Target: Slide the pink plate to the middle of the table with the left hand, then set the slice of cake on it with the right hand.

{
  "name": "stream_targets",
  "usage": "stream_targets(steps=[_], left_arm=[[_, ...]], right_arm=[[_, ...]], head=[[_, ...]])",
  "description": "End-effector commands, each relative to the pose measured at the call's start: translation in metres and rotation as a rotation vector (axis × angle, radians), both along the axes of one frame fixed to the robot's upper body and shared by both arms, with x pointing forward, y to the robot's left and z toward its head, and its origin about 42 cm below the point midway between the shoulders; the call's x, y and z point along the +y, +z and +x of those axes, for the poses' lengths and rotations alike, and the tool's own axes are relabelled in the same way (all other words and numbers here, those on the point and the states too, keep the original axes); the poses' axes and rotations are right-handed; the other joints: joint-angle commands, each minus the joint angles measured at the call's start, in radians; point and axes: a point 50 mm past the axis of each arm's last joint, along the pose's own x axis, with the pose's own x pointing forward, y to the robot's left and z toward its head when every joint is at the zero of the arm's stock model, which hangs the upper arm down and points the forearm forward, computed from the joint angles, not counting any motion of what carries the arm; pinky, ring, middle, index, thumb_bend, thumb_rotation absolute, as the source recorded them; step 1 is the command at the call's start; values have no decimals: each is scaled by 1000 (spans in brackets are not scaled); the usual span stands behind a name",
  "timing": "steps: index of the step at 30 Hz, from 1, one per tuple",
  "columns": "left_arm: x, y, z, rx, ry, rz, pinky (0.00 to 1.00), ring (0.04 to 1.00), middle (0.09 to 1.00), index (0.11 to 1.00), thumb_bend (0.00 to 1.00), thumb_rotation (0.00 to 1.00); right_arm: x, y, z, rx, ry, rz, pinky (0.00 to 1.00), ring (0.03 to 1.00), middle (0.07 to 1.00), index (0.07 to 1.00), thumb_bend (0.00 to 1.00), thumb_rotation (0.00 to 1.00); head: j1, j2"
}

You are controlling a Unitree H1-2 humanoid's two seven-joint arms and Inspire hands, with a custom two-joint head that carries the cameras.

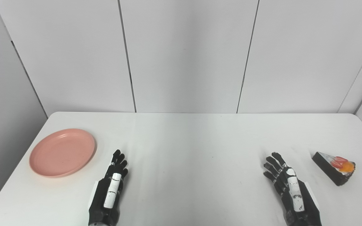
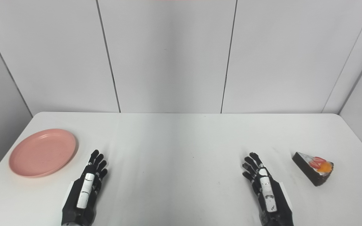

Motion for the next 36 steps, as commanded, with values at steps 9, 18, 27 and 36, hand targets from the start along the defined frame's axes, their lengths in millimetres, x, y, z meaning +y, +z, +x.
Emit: stream_targets(steps=[9, 18, 27, 36], left_arm=[[-14, -6, 0, -6, -25, 13, 998, 982, 999, 990, 830, 816], [-34, -15, 2, 14, -32, 31, 999, 983, 996, 997, 820, 819], [-34, -22, 5, 22, -32, 35, 990, 969, 985, 994, 819, 832], [-25, -28, 10, 3, -11, 21, 929, 919, 914, 966, 807, 822]], right_arm=[[-16, -31, -9, 47, -17, 16, 914, 920, 932, 928, 880, 921], [-45, -50, -7, 63, 2, 12, 873, 893, 911, 898, 839, 938], [-49, -58, -4, 80, 12, 23, 846, 873, 893, 884, 859, 915], [-37, -69, -1, 102, 17, 19, 819, 847, 872, 871, 870, 903]], head=[[142, -53], [213, -98], [207, -119], [182, -184]])
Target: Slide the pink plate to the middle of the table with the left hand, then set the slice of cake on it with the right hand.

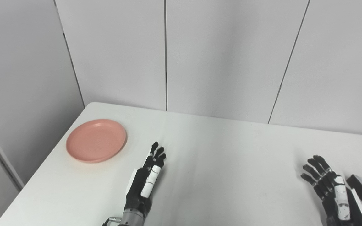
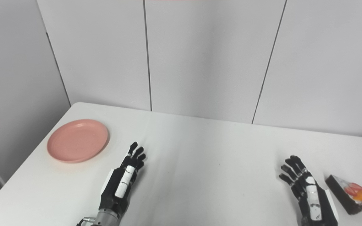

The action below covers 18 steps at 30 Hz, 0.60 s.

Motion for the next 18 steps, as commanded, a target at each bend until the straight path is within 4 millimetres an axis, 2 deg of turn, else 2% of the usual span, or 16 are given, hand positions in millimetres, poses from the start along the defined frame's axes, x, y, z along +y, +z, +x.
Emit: stream_targets(steps=[1, 5, 11, 14, 18], left_arm=[[4, -16, -7, 10, 15, -19, 917, 909, 902, 958, 808, 811], [7, -1, -1, -58, 21, -10, 896, 892, 890, 947, 791, 808], [10, 30, 22, -170, 40, -24, 891, 875, 881, 923, 796, 783], [14, 51, 40, -242, 51, -38, 892, 879, 887, 926, 795, 776], [25, 80, 64, -334, 63, -21, 837, 857, 874, 924, 782, 763]], right_arm=[[9, -65, -37, 176, -20, 46, 814, 843, 869, 869, 876, 899], [13, -69, -37, 185, -21, 48, 805, 833, 859, 859, 890, 888], [16, -74, -40, 186, -24, 39, 797, 825, 847, 850, 908, 877], [16, -75, -41, 183, -23, 35, 790, 822, 845, 851, 911, 874], [18, -77, -42, 185, -26, 31, 781, 816, 839, 847, 910, 876]], head=[[-5, -13], [-18, -29], [-42, -37], [-46, -33], [-43, -31]])
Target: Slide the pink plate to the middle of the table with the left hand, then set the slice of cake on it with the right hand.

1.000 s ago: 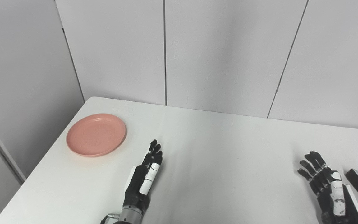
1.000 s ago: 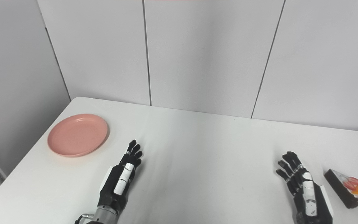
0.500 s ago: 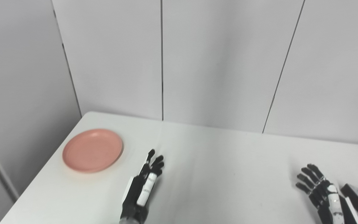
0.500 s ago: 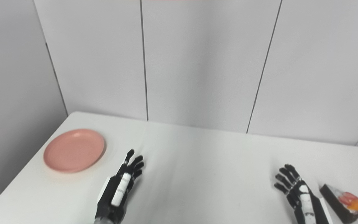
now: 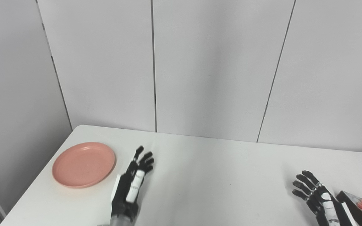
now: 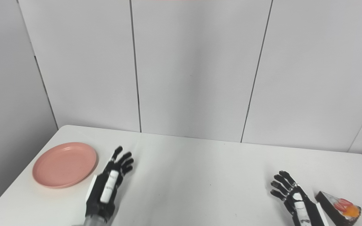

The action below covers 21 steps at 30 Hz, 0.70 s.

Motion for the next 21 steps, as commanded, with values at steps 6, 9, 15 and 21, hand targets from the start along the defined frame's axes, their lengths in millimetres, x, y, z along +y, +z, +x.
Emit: stream_targets(steps=[6, 9, 15, 21], left_arm=[[24, 87, 45, -288, 21, 100, 833, 830, 849, 852, 807, 790], [41, 109, 62, -300, 43, 140, 813, 806, 816, 788, 847, 799], [84, 138, 92, -348, 145, 303, 750, 780, 788, 768, 776, 817], [131, 149, 112, -308, 258, 394, 766, 771, 816, 794, 758, 836]], right_arm=[[18, -80, -48, 224, -24, 65, 782, 820, 839, 848, 904, 885], [20, -80, -47, 226, -23, 69, 782, 819, 836, 847, 911, 882], [24, -79, -46, 225, -20, 64, 783, 819, 833, 850, 904, 891], [26, -79, -46, 224, -23, 57, 772, 814, 826, 853, 899, 896]], head=[[1, 3], [-3, 5], [-7, 11], [-14, 20]])
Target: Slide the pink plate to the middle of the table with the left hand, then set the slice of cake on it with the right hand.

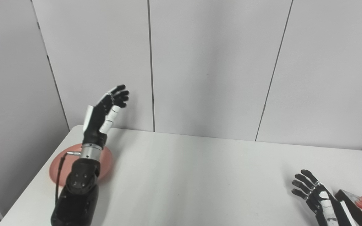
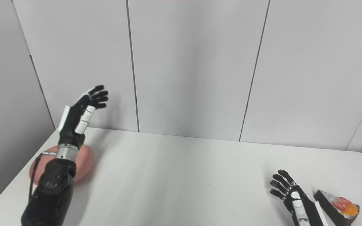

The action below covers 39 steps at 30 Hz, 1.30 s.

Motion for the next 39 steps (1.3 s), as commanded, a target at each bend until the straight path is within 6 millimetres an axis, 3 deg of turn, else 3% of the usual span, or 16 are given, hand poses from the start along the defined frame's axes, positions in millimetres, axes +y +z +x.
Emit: stream_targets(steps=[1, 9, 13, 16, 24, 30, 36, 39], left_arm=[[20, 39, 10, -98, 42, 22, 783, 792, 820, 795, 769, 834], [86, 40, 20, -8, 107, -48, 833, 854, 850, 805, 839, 829], [104, 36, 20, 20, 118, -124, 784, 819, 823, 785, 829, 802], [121, 29, 21, 61, 108, -302, 806, 830, 841, 785, 817, 746], [148, 6, 15, 152, 154, -355, 814, 839, 830, 810, 741, 813], [164, -15, 3, 220, 218, -325, 784, 794, 799, 780, 765, 768], [171, -39, -8, 278, 249, -342, 828, 803, 799, 746, 844, 752], [174, -47, -13, 296, 267, -343, 755, 779, 779, 740, 884, 745]], right_arm=[[23, -79, -49, 222, -13, 82, 768, 812, 823, 853, 898, 898], [19, -79, -49, 225, -17, 91, 767, 805, 812, 852, 892, 895], [16, -80, -48, 228, -20, 88, 762, 800, 810, 855, 897, 895], [13, -81, -48, 231, -25, 84, 766, 803, 813, 859, 903, 892], [10, -81, -48, 238, -34, 83, 763, 806, 821, 864, 901, 894], [11, -80, -50, 236, -33, 83, 760, 803, 818, 863, 884, 898], [12, -79, -50, 234, -31, 80, 754, 798, 811, 859, 894, 897], [12, -79, -51, 233, -31, 84, 747, 793, 806, 857, 895, 892]], head=[[0, 4], [4, 8], [4, 10], [11, 8], [8, 14], [4, 20], [-3, 23], [-2, 24]])
